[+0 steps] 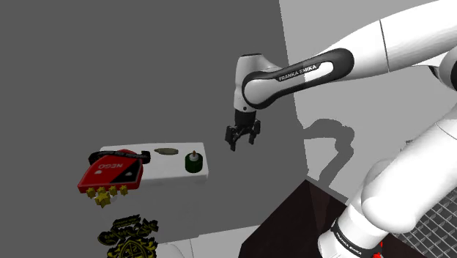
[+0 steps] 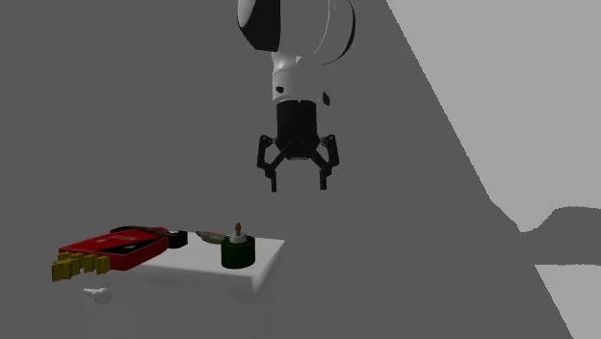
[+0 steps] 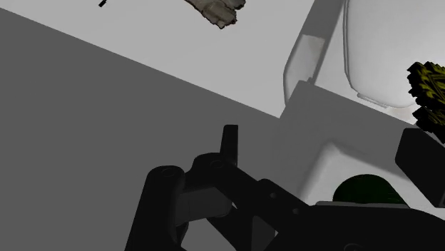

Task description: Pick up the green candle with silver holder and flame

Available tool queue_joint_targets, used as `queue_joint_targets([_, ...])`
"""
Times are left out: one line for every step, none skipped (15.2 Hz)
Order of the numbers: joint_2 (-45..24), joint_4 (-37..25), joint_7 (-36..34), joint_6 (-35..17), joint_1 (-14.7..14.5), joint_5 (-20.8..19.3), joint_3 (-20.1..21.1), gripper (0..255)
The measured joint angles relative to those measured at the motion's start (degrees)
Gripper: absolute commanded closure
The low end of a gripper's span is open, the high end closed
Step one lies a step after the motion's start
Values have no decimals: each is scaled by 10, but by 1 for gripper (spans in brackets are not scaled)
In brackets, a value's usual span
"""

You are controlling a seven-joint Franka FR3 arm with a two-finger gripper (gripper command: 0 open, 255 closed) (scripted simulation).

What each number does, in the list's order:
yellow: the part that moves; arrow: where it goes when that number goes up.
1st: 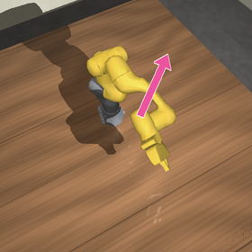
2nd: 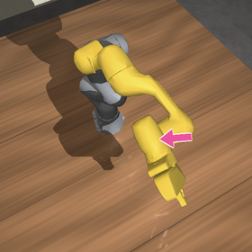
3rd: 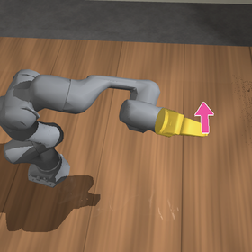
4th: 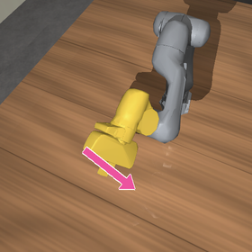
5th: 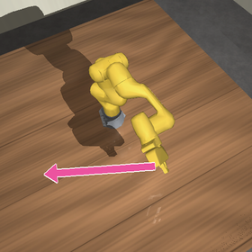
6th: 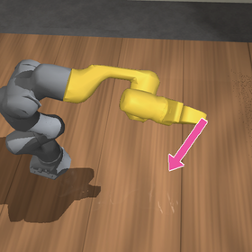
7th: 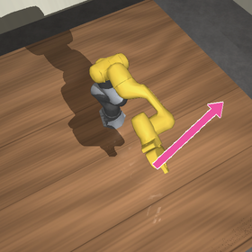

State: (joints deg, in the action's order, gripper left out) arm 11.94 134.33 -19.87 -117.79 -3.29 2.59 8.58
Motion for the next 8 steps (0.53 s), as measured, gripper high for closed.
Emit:
queue_joint_targets([-23,-11,-7,-15,-1,-3,4,0])
queue_joint_targets([-41,-20,-12,-27,-2,-6,6,0])
queue_joint_targets([-61,-29,-18,-41,-3,-9,9,0])
queue_joint_targets([-80,-43,-24,-49,-4,-13,12,0])
queue_joint_targets([-104,-56,-33,-61,-6,-18,15,0])
queue_joint_targets([-123,-70,-41,-69,-9,-22,18,0])
queue_joint_targets([-143,-81,-50,-81,-12,-27,21,0])
queue_joint_targets([-166,-99,-56,-89,-14,-33,22,0])
